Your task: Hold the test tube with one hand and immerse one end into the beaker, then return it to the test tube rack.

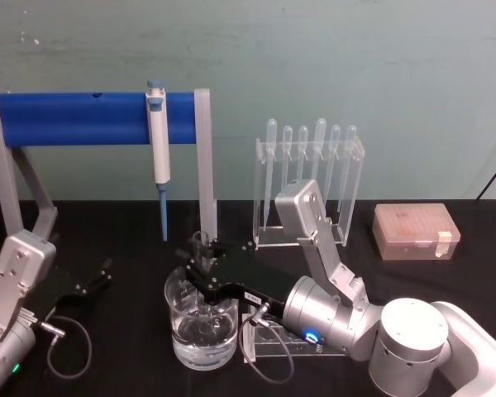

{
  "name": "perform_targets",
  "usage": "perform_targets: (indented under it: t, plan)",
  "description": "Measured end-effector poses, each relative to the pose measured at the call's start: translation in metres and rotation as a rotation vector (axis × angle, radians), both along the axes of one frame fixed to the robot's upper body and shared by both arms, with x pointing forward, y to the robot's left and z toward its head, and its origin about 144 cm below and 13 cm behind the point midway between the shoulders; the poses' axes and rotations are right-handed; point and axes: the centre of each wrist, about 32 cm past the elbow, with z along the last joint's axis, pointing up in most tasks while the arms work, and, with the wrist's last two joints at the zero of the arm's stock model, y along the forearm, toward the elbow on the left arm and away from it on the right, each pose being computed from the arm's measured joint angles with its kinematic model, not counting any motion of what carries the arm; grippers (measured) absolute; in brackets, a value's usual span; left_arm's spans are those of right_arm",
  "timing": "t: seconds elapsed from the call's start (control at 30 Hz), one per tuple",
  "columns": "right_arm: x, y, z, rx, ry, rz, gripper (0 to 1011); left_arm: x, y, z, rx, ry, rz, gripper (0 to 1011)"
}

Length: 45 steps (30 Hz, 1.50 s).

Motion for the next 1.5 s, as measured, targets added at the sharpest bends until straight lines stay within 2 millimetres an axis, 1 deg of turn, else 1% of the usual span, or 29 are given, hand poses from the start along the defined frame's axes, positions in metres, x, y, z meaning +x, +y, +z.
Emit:
perform_targets:
  t: [0.7, 0.9, 1.1, 1.5]
  plan:
    - [0.0, 0.0, 0.0, 0.0, 0.0, 0.0, 226, 0.0, 0.0, 0.0, 0.0, 0.0, 0.0, 1000]
    - [-0.001, 0.0, 0.004, 0.002, -0.011, 0.009, 226, 0.0, 0.0, 0.0, 0.0, 0.0, 0.0, 1000]
    - [-0.001, 0.001, 0.016, 0.004, -0.037, 0.023, 226, 0.0, 0.0, 0.0, 0.0, 0.0, 0.0, 1000]
    - [0.0, 0.001, 0.053, 0.014, -0.102, 0.037, 226, 0.0, 0.0, 0.0, 0.0, 0.0, 0.0, 1000]
